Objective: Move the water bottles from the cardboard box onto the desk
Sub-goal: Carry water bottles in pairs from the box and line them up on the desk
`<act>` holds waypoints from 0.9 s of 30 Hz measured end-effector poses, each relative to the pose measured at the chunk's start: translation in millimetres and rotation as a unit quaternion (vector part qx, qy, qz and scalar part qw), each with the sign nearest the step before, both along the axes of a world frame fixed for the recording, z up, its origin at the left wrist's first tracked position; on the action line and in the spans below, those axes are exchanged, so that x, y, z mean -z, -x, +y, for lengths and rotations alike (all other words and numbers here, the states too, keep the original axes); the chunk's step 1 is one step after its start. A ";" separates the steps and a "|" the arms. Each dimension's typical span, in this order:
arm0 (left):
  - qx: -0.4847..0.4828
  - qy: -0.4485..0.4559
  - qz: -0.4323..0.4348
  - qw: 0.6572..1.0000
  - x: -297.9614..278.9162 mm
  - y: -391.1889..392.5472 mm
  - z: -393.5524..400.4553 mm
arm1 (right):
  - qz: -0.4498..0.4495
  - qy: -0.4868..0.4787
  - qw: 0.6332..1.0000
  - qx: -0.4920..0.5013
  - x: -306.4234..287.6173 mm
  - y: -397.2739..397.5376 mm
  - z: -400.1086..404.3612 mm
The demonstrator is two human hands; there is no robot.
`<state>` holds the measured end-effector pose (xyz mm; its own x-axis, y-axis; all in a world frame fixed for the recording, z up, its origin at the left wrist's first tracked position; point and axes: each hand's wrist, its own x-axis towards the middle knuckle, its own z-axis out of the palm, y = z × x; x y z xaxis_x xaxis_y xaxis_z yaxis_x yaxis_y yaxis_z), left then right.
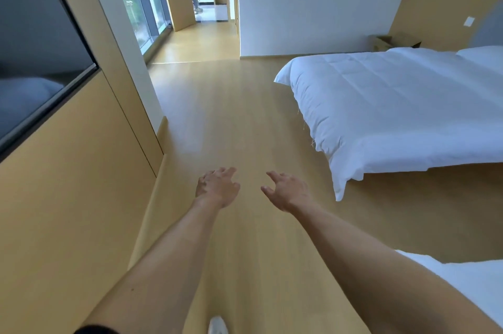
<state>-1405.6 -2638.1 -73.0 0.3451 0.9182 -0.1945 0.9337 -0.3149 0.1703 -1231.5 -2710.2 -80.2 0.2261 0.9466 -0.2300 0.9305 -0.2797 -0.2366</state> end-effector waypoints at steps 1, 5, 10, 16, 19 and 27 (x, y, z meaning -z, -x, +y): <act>-0.001 0.000 -0.001 1.000 1.8 -6.0 17.9 | 0.002 -0.001 1.000 0.003 1.8 -6.8 16.3; 0.007 0.003 -0.011 1.000 10.4 -35.4 102.4 | -0.016 0.010 1.000 0.016 6.8 -37.0 92.1; 0.040 0.011 -0.023 0.999 13.7 -75.8 225.1 | -0.030 0.020 0.998 0.048 3.0 -72.0 199.7; 0.070 0.000 -0.040 0.997 -2.4 -117.6 367.2 | -0.030 0.004 0.996 0.087 -10.9 -104.7 321.5; 0.083 0.007 -0.047 0.995 -1.4 -134.1 415.6 | -0.021 0.012 0.995 0.100 -5.7 -117.2 370.5; 0.073 0.002 -0.049 0.996 10.6 -173.6 561.7 | -0.011 0.029 0.995 0.095 11.4 -162.1 519.6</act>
<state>-1232.0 -2076.3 -83.6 0.4917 0.8566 -0.1563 0.8572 -0.4446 0.2601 -1069.4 -2190.6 -91.7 0.4061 0.8709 -0.2768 0.8638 -0.4647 -0.1946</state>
